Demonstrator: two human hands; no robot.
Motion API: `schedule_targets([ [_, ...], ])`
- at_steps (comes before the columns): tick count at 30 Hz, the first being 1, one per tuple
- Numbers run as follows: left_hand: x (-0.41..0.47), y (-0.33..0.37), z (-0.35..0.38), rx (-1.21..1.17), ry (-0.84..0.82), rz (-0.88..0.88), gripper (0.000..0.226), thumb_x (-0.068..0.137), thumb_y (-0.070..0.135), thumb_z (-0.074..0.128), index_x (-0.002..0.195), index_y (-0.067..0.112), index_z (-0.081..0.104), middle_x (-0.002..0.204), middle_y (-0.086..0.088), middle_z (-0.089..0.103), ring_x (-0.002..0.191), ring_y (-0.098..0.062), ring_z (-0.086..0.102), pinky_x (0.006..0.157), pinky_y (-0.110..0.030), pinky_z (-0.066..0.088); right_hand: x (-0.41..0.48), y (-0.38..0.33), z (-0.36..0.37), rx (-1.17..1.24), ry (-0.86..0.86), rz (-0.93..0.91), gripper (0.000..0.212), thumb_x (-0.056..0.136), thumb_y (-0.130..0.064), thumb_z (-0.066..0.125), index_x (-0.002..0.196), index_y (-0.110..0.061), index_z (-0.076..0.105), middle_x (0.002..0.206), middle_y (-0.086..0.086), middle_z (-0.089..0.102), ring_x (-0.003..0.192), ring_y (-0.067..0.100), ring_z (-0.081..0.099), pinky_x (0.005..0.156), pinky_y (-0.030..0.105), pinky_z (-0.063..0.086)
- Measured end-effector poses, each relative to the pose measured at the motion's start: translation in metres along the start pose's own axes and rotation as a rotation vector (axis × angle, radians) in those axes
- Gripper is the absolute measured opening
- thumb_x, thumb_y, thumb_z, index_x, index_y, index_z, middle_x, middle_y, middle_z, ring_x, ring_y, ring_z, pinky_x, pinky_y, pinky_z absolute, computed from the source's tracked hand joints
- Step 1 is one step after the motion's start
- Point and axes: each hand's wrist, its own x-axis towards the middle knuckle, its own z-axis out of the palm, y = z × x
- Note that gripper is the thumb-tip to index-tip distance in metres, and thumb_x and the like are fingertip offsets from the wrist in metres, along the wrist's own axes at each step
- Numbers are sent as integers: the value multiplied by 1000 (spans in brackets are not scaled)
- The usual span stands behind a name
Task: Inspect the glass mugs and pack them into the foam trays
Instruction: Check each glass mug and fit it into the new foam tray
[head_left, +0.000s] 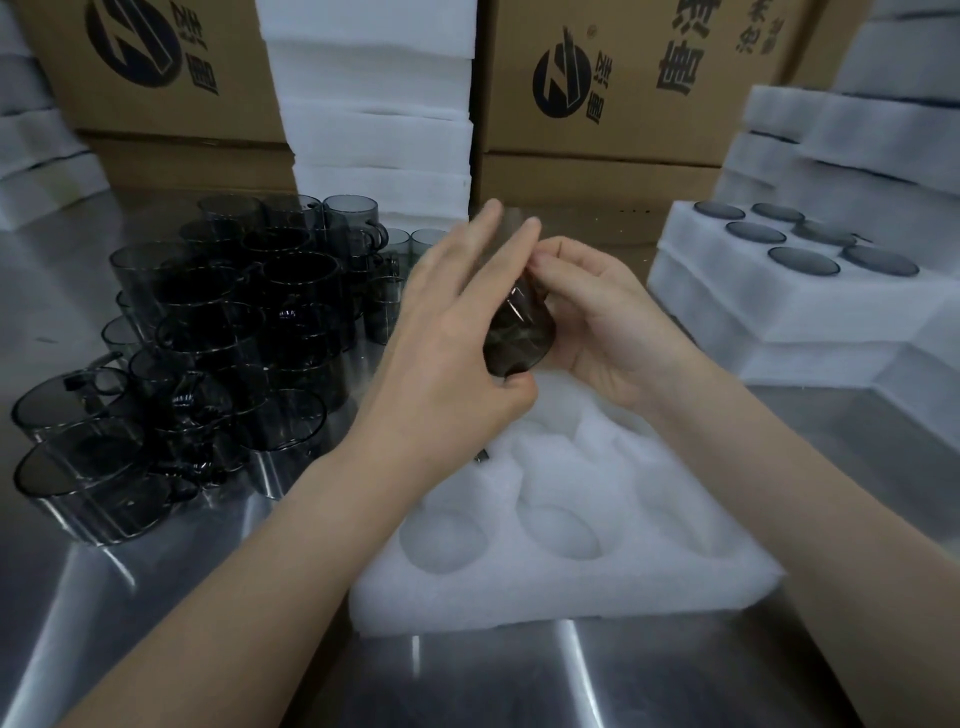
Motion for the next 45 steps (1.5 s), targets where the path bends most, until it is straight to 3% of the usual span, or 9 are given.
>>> schedule_targets([
  [5,0,-1,-3,-32,111,-96,78,63,-16,56,133,19,54,121,6,45,118,-20,47,100,-17,36,3,2,3,-166,60,-30,36,96,-13,53,60,-11,53,61,-1,49,69,18,52,68,41,57],
  [10,1,-1,-3,-70,149,-50,72,66,-18,59,129,17,58,132,-3,51,126,-17,47,108,-28,36,1,-2,3,-140,6,65,44,101,-24,47,57,-15,49,53,-5,44,49,15,40,47,26,39],
  [14,2,-1,-2,-56,175,-11,60,71,-8,72,125,15,61,128,-2,56,122,-12,51,105,-21,37,1,-4,4,36,44,128,49,97,-18,44,48,-16,49,50,-2,39,47,15,33,44,25,38],
  [18,1,1,-4,-84,243,-16,54,69,9,81,120,14,64,113,10,58,108,0,52,95,-7,36,-1,-6,-1,135,-73,113,36,87,-26,49,54,-14,54,54,-2,40,50,13,34,47,23,39],
  [23,-1,2,-7,-306,283,-211,50,71,31,82,115,24,60,107,9,67,103,-7,63,94,-32,51,-1,-6,-6,211,-263,13,13,90,-20,50,88,-12,61,70,-1,39,52,6,37,47,18,36],
  [27,0,2,-7,-454,312,-315,40,70,38,79,105,26,62,94,13,71,91,0,68,86,-27,55,0,-2,-4,122,-236,-58,19,93,-10,49,95,-14,68,64,-4,49,48,4,35,44,18,30],
  [33,0,3,-4,-423,272,-282,40,71,38,78,105,26,61,92,17,70,89,2,67,85,-28,56,0,-2,-1,82,-119,-65,22,86,-31,56,74,-19,70,66,4,34,48,8,34,44,21,29],
  [41,1,2,-1,-260,152,-192,47,67,31,84,105,27,57,92,18,65,88,3,62,85,-23,51,1,-4,2,-95,74,22,49,74,-64,54,49,-22,55,51,-4,38,45,10,37,47,21,38],
  [45,2,-3,-4,-344,299,-360,48,60,50,85,95,30,58,87,20,69,84,6,65,81,-25,55,-1,-2,2,-3,-39,-43,33,80,-43,73,101,-20,66,78,7,57,64,15,53,59,27,50],
])
